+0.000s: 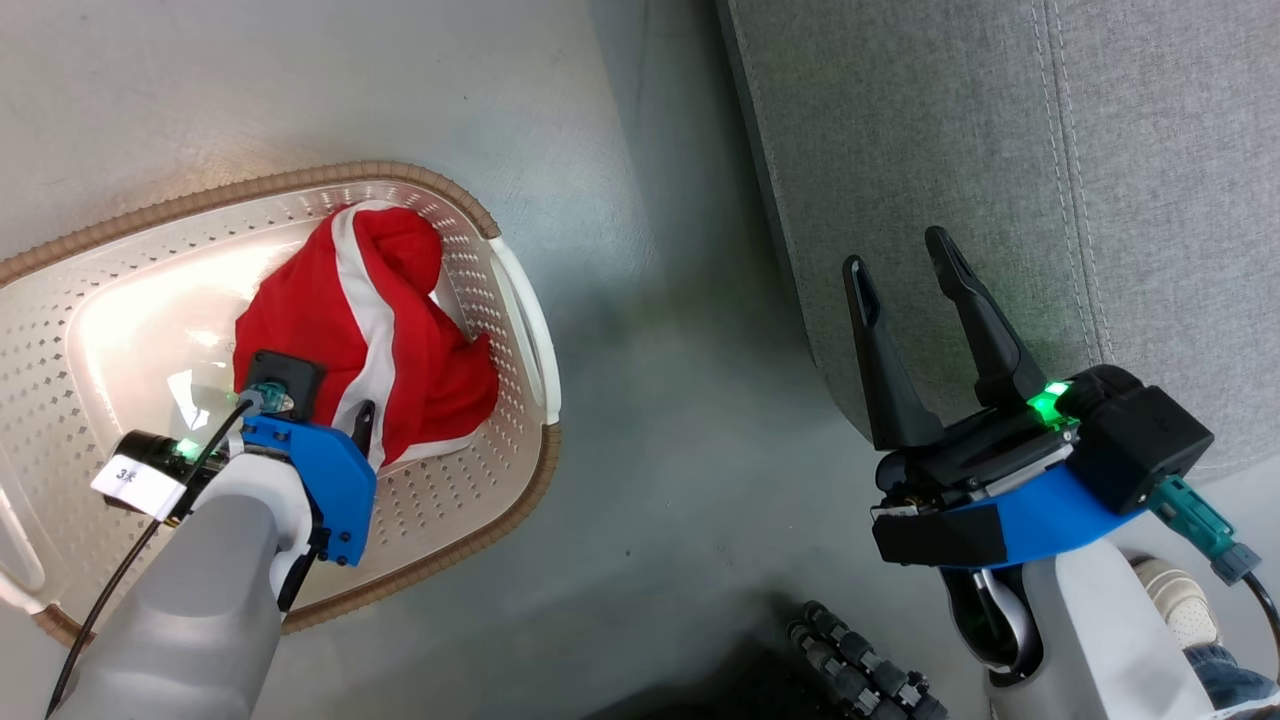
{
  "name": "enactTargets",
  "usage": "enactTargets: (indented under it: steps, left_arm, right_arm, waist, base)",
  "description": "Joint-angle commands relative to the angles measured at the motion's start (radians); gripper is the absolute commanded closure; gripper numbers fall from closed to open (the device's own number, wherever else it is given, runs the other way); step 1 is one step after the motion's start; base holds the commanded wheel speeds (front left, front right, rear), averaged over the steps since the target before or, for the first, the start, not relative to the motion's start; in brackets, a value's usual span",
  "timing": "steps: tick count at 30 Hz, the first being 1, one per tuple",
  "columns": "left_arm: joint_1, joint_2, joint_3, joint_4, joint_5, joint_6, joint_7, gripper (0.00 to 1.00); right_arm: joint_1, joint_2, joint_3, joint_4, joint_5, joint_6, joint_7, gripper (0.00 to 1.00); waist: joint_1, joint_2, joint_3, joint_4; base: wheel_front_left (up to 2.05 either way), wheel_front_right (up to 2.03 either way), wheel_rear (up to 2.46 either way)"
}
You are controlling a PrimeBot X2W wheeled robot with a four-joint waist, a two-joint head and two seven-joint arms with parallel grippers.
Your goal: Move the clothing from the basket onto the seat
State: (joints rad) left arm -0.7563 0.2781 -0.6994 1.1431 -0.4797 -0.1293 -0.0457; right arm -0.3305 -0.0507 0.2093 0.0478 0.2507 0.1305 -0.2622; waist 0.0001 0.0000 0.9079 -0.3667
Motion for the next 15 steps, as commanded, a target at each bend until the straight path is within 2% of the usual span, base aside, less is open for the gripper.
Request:
enactTargets:
  steps: [1,3,4,5,6,15]
  left_arm:
    - [-0.015,0.0,-0.008,0.005,-0.007,-0.001,-0.001,0.0]
    - [-0.02,-0.005,-0.018,0.008,-0.014,-0.001,0.006,0.0]
    - [-0.024,-0.006,-0.024,0.011,-0.016,-0.001,0.008,0.23]
    - [-0.026,-0.006,-0.032,0.011,-0.019,-0.001,0.008,0.65]
    - [-0.029,-0.007,-0.04,0.01,-0.021,-0.001,0.007,1.0]
    - [-0.028,0.0,-0.074,-0.006,-0.088,-0.001,-0.002,1.0]
  right_arm:
    - [0.005,0.001,-0.004,-0.004,0.005,0.001,-0.004,0.0]
    - [0.009,0.001,-0.005,-0.006,0.004,0.001,-0.004,0.0]
    - [0.011,0.001,-0.006,-0.006,0.004,0.001,-0.004,0.0]
    - [0.013,0.001,-0.006,-0.007,0.004,0.001,-0.004,0.0]
    - [0.015,0.001,-0.006,-0.006,0.004,0.001,-0.004,0.0]
    - [0.007,0.001,0.0,-0.004,0.006,0.001,-0.004,0.0]
  waist:
    - [-0.0001,0.0,0.0,0.0]
    - [-0.0001,0.0,0.001,0.0]
    - [-0.0001,0.0,0.002,0.0]
    - [-0.0001,0.0,0.002,0.001]
    - [-0.0001,0.0,0.002,0.001]
    - [-0.0001,0.0,-0.003,0.002]
  base:
    - [0.0,0.0,0.0]
    - [0.0,0.0,0.0]
    - [0.0,0.0,0.0]
    - [0.0,0.0,0.0]
    - [0.0,0.0,0.0]
    - [0.0,0.0,0.0]
